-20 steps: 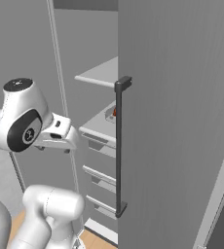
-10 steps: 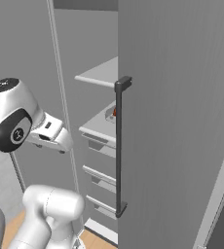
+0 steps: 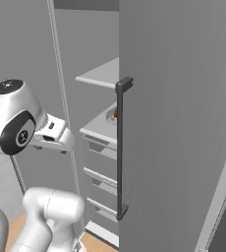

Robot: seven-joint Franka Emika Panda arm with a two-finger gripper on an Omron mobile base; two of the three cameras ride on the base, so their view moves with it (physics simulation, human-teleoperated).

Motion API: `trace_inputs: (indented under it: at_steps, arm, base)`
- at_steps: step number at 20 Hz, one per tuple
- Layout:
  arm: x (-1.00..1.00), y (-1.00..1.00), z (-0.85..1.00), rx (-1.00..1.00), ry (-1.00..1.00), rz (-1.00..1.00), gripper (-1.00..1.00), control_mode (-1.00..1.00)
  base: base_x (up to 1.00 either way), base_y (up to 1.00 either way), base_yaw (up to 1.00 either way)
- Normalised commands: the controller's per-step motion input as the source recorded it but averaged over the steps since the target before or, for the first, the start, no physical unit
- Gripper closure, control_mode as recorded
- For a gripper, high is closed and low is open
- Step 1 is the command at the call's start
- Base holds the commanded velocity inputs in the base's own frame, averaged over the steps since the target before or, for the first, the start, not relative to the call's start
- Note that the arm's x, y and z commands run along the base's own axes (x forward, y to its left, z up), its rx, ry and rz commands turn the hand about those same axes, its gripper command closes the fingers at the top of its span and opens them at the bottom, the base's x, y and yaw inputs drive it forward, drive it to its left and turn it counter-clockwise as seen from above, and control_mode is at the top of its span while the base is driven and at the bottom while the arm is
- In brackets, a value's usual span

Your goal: Take the meat container that has the chicken drumstick and place it on the second highest rack of the freezer. Then take the vegetable container that has the bell pepper and lemon wedge and place it on the highest rack of the freezer.

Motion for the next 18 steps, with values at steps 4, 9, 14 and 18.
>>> trace_inputs:
  at_steps: [4,9,14,18]
  arm:
    - [0.00,0.00,0.00,0.00,0.00,0.01,-1.00,-1.00]
    - [0.00,0.00,0.00,0.00,0.00,0.00,-1.00,1.00]
    - [0.00,0.00,0.00,0.00,0.00,0.00,-1.00,1.00]
    - [0.00,0.00,0.00,0.00,0.00,0.00,-1.00,1.00]
  base:
    - [0.00,0.00,0.00]
    - [-0.69,-0.25,-0.01]
    - [-0.59,-0.93,-0.22]
    - [0.00,-1.00,-0.34]
